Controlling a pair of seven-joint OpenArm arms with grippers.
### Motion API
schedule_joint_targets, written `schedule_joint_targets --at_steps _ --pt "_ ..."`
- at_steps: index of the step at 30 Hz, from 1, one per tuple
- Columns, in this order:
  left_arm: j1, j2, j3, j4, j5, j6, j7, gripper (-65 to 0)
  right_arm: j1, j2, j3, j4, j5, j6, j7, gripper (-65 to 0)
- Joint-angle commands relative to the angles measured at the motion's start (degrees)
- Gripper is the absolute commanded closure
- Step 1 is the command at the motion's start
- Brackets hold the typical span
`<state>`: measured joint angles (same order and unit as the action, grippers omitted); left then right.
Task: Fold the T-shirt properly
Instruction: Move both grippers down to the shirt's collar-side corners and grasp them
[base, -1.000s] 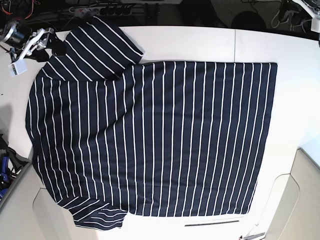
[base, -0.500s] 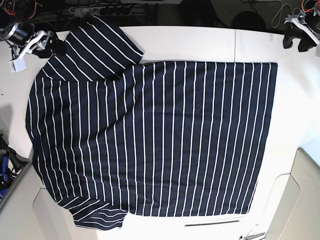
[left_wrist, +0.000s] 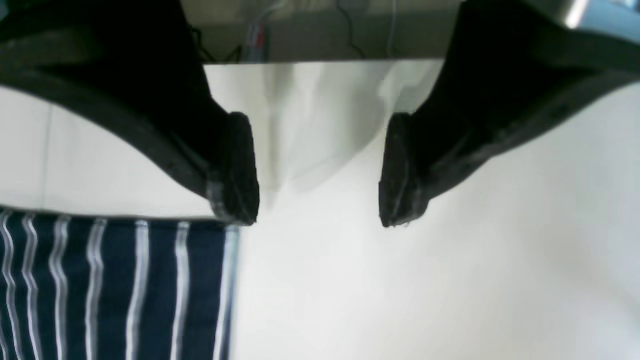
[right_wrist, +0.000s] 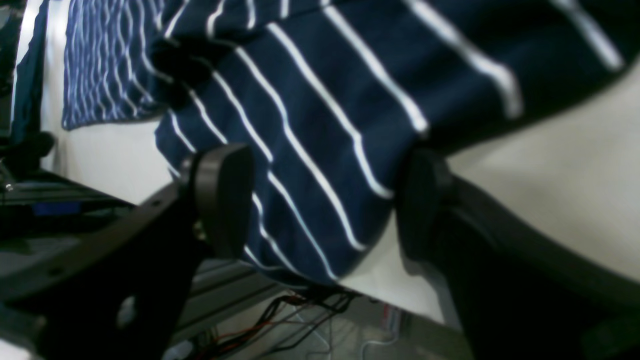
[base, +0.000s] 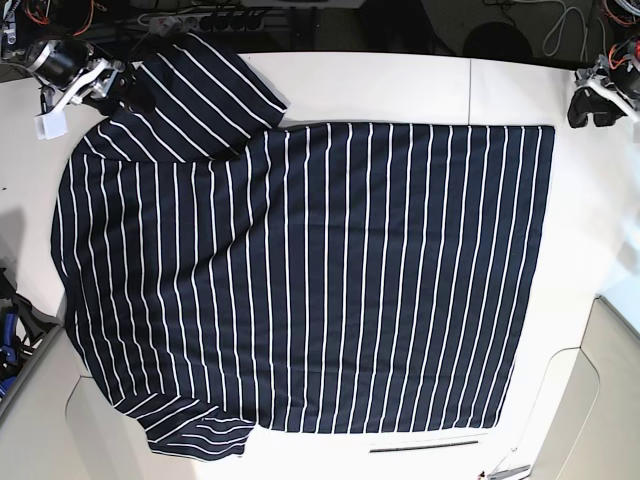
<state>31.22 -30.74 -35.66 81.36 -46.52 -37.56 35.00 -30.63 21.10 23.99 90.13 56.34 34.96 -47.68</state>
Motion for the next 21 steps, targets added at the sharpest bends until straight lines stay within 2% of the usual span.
schedule_joint_targets --at_steps 1,7,11,14,17,21 --pt "-0.9 -1.7 0.3 -0.7 -0.3 -0.2 -0.5 -40.9 -0.4 0.6 0.0 0.4 -0.2 -0.2 -0.8 -43.5" --pt "-5.6 -1.8 2.8 -5.6 1.0 -0.4 -0.6 -40.9 -0.4 0.6 0.0 0.4 -0.3 -0.7 -0.8 -43.5" --pt "-5.9 -1.8 4.7 -6.1 0.8 -0.5 0.0 -40.9 -0.4 0.6 0.0 0.4 -1.6 -0.7 -0.8 -43.5" --pt "-5.6 -1.8 5.4 -6.1 -2.3 -2.4 4.0 -40.9 -0.4 0.6 0.0 0.4 -1.7 -0.7 -0.8 -43.5" --pt "-4.7 -1.8 5.4 -6.1 -9.0 -2.4 10.5 -40.9 -0.3 0.6 0.0 0.4 -1.7 -0.7 -0.8 -43.5" --pt "-4.4 -1.6 5.4 -6.1 -13.3 -2.4 16.2 -40.9 -0.3 0.6 0.0 0.4 -1.1 -0.7 -0.8 -43.5"
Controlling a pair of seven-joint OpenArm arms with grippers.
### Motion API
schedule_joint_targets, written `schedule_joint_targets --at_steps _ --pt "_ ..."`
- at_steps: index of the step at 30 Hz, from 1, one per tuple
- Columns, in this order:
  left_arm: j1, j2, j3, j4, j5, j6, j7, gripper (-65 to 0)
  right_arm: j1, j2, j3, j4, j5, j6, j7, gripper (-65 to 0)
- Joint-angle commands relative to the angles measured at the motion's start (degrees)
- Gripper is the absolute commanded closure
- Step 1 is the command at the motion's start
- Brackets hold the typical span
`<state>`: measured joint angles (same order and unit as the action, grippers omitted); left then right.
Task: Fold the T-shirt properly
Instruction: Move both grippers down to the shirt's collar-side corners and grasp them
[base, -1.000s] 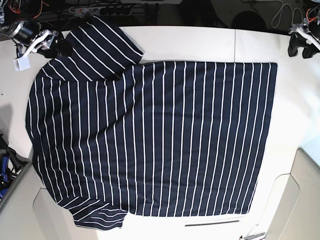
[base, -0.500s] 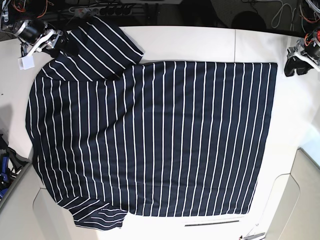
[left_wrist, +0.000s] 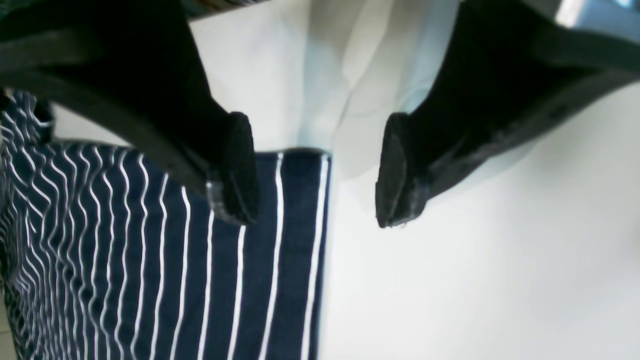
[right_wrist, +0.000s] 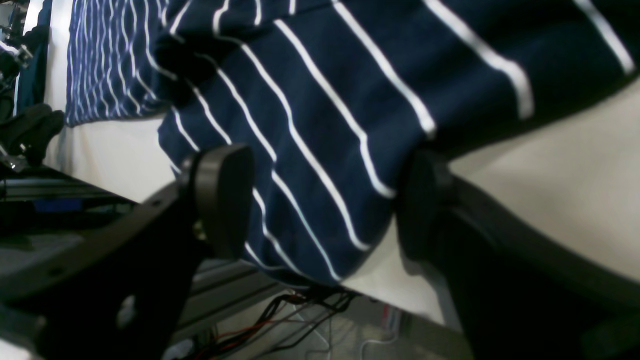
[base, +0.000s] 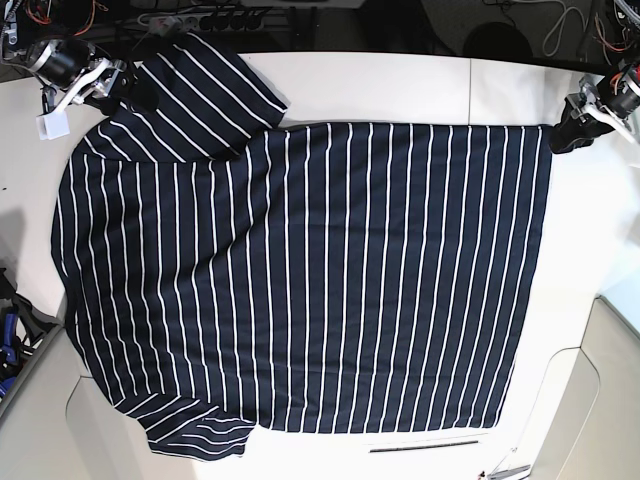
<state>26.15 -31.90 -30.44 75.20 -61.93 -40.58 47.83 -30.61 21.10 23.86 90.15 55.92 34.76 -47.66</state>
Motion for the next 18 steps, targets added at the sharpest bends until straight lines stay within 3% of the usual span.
schedule_joint_targets --at_steps 1,7,16,18 --pt "0.7 -0.5 0.3 0.1 1.3 0.6 4.0 -40.9 -0.4 0.6 0.1 0.4 -0.4 -0.5 -0.8 -43.5" --pt "0.7 -0.5 4.2 0.1 -1.1 0.6 5.7 -40.9 -0.4 0.1 0.1 0.4 -0.3 -0.4 -1.1 -43.5" --pt "0.5 -0.5 8.2 0.2 -0.9 0.6 4.7 -40.7 -0.4 -4.3 0.1 0.4 0.3 -0.4 -2.5 -43.5" --pt "0.5 -0.5 8.2 0.2 -0.9 0.6 4.7 -37.1 -0.4 -4.9 0.1 0.4 0.3 -0.4 -2.5 -43.4"
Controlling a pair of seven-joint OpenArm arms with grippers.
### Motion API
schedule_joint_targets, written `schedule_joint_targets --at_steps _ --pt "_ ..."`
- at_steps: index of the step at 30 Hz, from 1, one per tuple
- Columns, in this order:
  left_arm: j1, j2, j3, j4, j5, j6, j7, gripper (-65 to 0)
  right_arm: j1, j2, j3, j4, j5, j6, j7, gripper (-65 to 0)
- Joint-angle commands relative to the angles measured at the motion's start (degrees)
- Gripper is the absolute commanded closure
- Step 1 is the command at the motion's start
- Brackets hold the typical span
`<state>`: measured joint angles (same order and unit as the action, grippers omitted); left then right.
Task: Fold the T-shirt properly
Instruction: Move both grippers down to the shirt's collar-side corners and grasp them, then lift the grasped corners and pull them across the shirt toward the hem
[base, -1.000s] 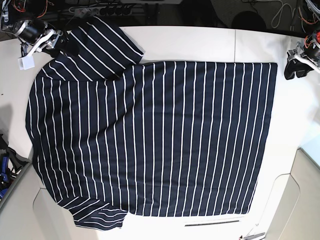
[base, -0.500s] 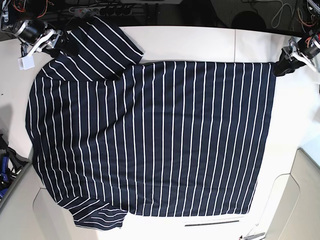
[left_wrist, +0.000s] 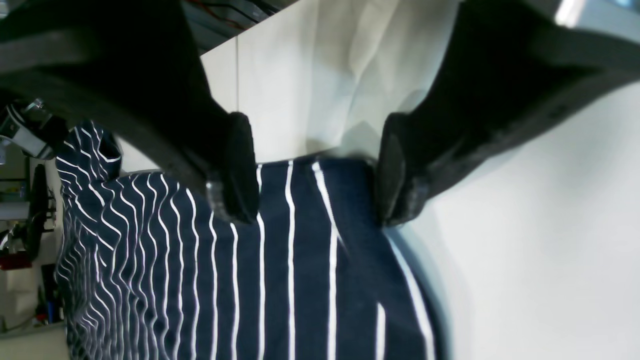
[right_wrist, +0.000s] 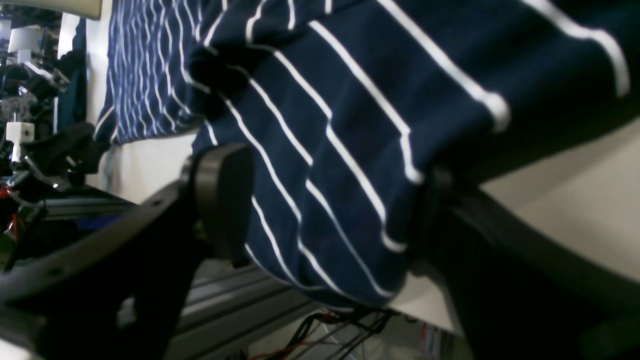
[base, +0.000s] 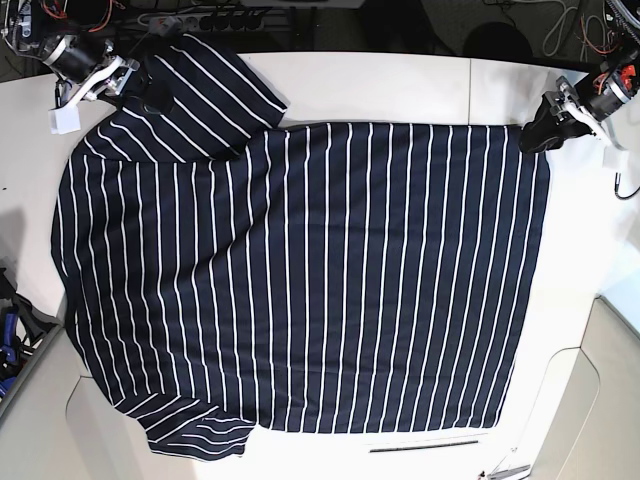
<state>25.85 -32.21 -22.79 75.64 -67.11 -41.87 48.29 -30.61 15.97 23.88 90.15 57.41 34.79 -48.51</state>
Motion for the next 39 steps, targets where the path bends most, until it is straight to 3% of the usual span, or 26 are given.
schedule_joint_targets --at_steps 1,4,5,8,11,21,28,31,33,39 --pt "0.8 -0.2 0.5 -0.3 4.3 1.9 4.2 -32.2 -0.4 0.0 0.1 0.4 -1.2 -0.5 -1.7 -43.2" --pt "0.8 -0.2 0.5 -0.2 3.1 1.9 4.1 -15.1 -0.4 -0.1 0.1 0.4 -0.8 -0.5 -1.7 -42.2" --pt "0.8 -0.2 0.5 -0.2 2.5 1.9 3.7 -11.5 -0.4 -0.1 0.1 0.4 -0.5 -0.5 -1.7 -38.0" --pt "0.8 -0.2 0.5 -0.2 0.9 1.9 2.9 -1.0 -0.4 -0.2 0.1 0.4 -0.6 -0.5 -1.7 -15.5" --pt "0.5 -0.2 0.3 -0.2 0.7 1.9 3.2 0.0 -0.4 -0.1 0.1 0.4 -0.6 -0.5 -1.7 -0.3" --pt "0.2 -0.2 -10.6 5.7 0.4 1.9 7.2 0.0 -0.4 -2.2 6.3 3.7 4.9 -0.2 -7.0 0.0" --pt "0.6 -0.2 -11.7 8.6 0.1 1.9 12.3 0.0 -2.1 -2.3 8.8 8.8 7.3 0.2 -9.0 0.0" --pt "2.8 -0.3 -11.7 10.1 -3.8 1.9 15.3 0.0 -4.6 -2.4 9.1 11.5 9.6 0.2 -9.2 0.0" --pt "3.7 -0.5 -12.1 12.0 -6.4 1.9 15.0 0.0 -5.5 -2.6 9.9 13.7 10.6 0.2 -9.7 0.0" --pt "3.3 -0.5 -16.9 17.4 -6.4 1.9 14.5 0.0 -4.3 -2.7 15.0 19.9 11.0 0.2 -9.9 0.0"
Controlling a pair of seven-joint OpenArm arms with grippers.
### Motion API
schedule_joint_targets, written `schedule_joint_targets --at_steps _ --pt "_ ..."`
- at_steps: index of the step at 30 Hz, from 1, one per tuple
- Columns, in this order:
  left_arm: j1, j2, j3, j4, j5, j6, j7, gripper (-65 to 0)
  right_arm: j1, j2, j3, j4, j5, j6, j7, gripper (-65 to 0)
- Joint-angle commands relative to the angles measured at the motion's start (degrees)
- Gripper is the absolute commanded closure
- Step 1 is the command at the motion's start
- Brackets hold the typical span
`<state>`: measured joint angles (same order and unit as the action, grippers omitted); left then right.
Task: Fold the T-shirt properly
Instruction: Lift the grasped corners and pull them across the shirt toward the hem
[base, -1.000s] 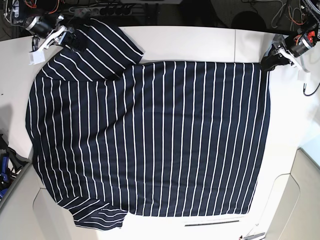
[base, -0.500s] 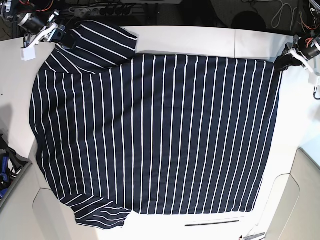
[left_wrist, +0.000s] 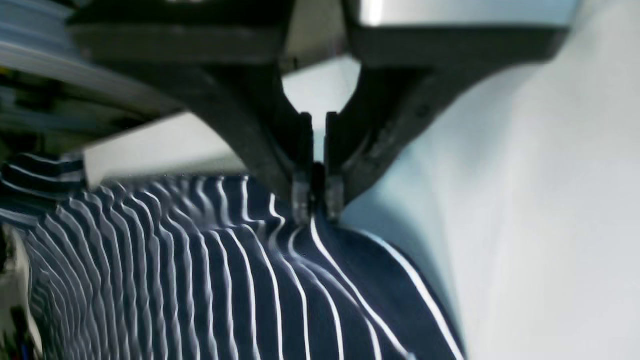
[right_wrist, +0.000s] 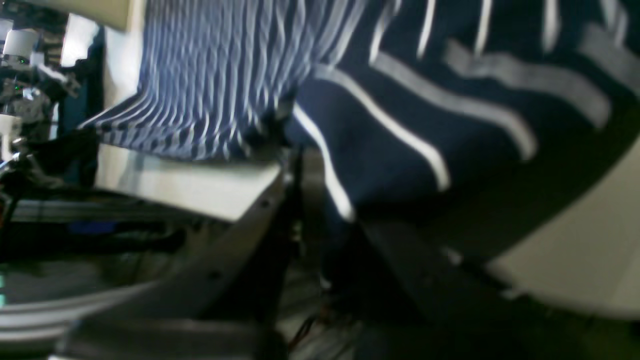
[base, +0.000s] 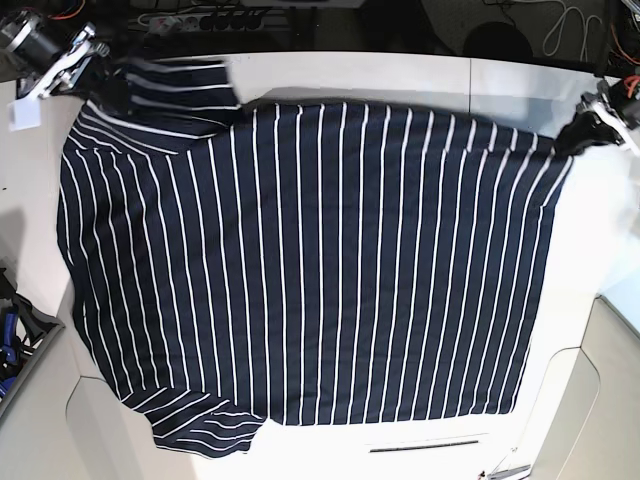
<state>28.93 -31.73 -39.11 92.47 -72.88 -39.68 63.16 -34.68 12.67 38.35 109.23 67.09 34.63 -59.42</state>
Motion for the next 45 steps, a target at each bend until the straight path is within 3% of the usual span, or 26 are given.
schedule_joint_targets --at_steps 1,6,10,17,23,30,37,43,45 --pt "-0.5 -1.0 -1.1 0.6 -0.6 -0.3 -0.3 0.0 0.6 0.6 1.4 1.4 1.3 0.3 1.0 0.0" --pt "-4.0 -0.9 -1.2 0.5 3.8 -0.3 -5.2 0.0 6.1 0.8 3.2 2.2 -1.4 0.3 2.3 0.0" --pt "-6.7 -0.8 1.3 0.4 11.0 -0.3 -10.3 0.0 10.6 0.8 3.1 2.2 -2.4 0.3 2.5 0.0" --pt "-12.8 -0.8 8.4 -0.1 25.6 -0.3 -19.3 0.0 20.7 0.9 -0.1 -0.2 -9.4 0.1 4.6 0.0" --pt "-18.9 -0.8 9.5 -5.4 26.7 -0.3 -20.0 0.0 28.1 0.9 -5.6 -7.2 -15.2 0.1 6.1 0.0" --pt "-26.3 -0.8 10.0 -14.6 29.7 -0.3 -26.0 0.0 39.4 0.9 -8.6 -21.2 -20.6 0.1 9.4 0.0" --pt "-33.2 -0.8 15.1 -21.8 34.6 -0.3 -30.6 0.0 50.3 1.0 -10.4 -35.2 -25.9 0.1 11.6 0.0" --pt "-37.1 -0.8 19.4 -28.8 37.6 -0.3 -33.0 -23.6 54.5 1.0 -14.0 -43.8 -30.9 0.1 13.0 -0.7" --pt "-37.8 -0.6 19.6 -30.4 37.6 1.8 -32.9 -31.7 54.5 0.9 -15.0 -45.2 -30.9 0.1 13.0 -19.3"
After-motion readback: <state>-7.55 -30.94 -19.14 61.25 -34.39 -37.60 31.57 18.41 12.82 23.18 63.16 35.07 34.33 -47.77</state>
